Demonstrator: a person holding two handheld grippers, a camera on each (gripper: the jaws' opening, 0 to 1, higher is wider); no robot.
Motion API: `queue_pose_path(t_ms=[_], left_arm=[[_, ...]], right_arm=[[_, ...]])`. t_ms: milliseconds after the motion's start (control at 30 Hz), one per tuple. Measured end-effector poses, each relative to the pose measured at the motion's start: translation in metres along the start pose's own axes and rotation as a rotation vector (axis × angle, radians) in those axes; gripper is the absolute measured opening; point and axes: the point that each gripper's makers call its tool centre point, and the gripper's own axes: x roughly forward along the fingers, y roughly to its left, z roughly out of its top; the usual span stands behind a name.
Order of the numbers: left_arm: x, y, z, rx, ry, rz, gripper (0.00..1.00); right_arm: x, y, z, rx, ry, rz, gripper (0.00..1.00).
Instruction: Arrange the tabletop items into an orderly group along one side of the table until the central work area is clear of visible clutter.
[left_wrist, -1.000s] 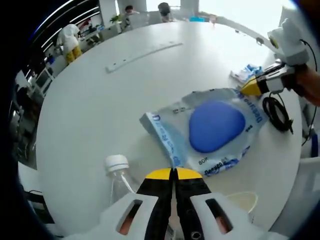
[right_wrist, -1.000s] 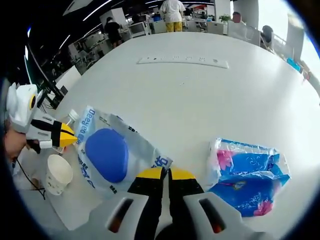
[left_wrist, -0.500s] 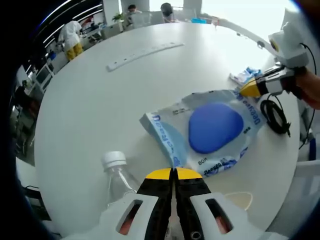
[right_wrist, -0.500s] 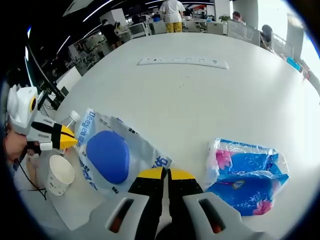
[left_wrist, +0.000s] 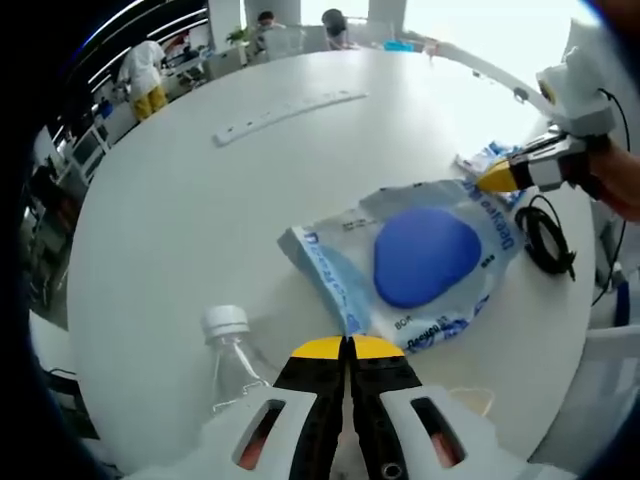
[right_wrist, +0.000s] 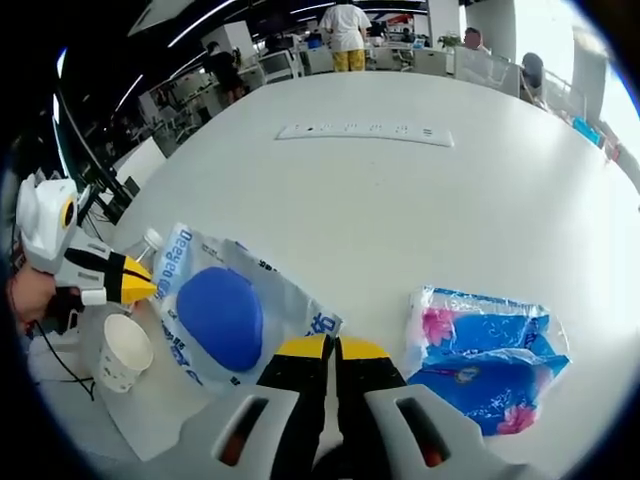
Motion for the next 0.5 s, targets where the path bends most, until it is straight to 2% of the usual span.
queue_pose_path(t_ms=[500], left_arm=[[-0.01, -0.009, 0.017, -0.018, -0.042, -0.007, 0.0]], right_arm=[[-0.016, -0.01, 0.022, -0.02, -0.059, 0.006, 0.0]])
